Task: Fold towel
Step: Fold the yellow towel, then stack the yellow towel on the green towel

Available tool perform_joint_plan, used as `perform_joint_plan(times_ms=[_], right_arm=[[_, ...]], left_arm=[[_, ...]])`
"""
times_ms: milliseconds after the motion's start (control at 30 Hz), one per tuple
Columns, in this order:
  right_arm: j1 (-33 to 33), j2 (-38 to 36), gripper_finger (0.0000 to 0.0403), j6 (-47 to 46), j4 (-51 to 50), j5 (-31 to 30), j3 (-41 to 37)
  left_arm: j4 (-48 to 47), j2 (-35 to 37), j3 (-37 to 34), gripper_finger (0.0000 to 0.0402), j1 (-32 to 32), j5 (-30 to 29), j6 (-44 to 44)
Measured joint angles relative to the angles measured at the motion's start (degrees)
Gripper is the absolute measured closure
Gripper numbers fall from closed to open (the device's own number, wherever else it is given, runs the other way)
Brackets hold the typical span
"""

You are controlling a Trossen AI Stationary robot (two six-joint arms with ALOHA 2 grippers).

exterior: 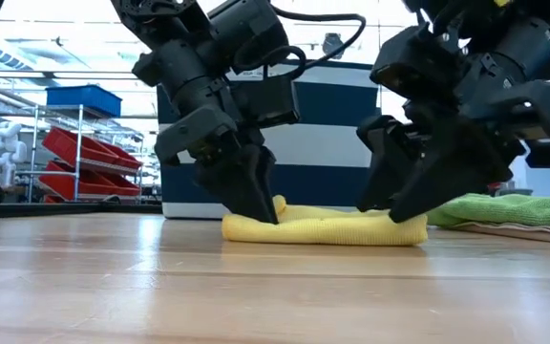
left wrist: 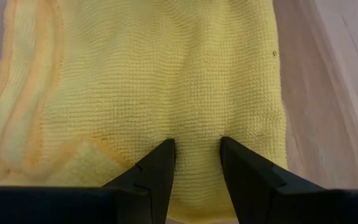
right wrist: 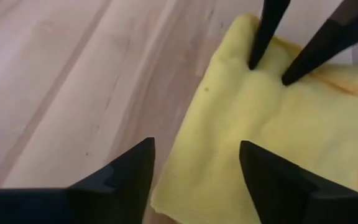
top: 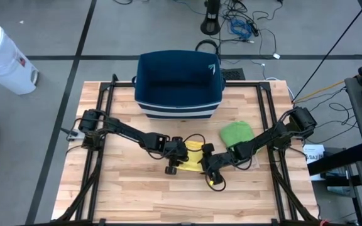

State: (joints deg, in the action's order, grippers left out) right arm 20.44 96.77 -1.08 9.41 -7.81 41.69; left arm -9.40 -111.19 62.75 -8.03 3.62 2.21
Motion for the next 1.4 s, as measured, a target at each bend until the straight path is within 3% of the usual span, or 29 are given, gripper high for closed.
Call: perform_joint_plan(times_ms=[200, 500, 767, 1033, 1400], right_arm=[[-1.6, 0.0, 0.0160, -1.3, -3.7, 0.0, 0.0], [-3.2, 0.5, 0.0189, -1.6, -4.3, 0.7, 0.0], [-3.6, 7.7, 0.0261, -3.2, -0.3, 3.7, 0.5], [-2.4, 4.8, 0.0387, -0.6, -1.8, 4.8, 0.1], [-1.9, -4.8, 0.0397, 1.6, -18.0, -3.3, -0.3]], left_arm=[[2.5, 0.1, -0.1, 0.0259, 0.0, 0.2, -0.1], [2.9, 0.0, -0.2, 0.0259, 0.0, 0.4, -0.2], [3.1, 0.0, -0.2, 0.0259, 0.0, 0.5, -0.2], [3.2, 0.0, -0.2, 0.0259, 0.0, 0.6, 0.0], [5.9, 4.1, -0.4, 0.0259, -0.6, -1.1, 2.8]])
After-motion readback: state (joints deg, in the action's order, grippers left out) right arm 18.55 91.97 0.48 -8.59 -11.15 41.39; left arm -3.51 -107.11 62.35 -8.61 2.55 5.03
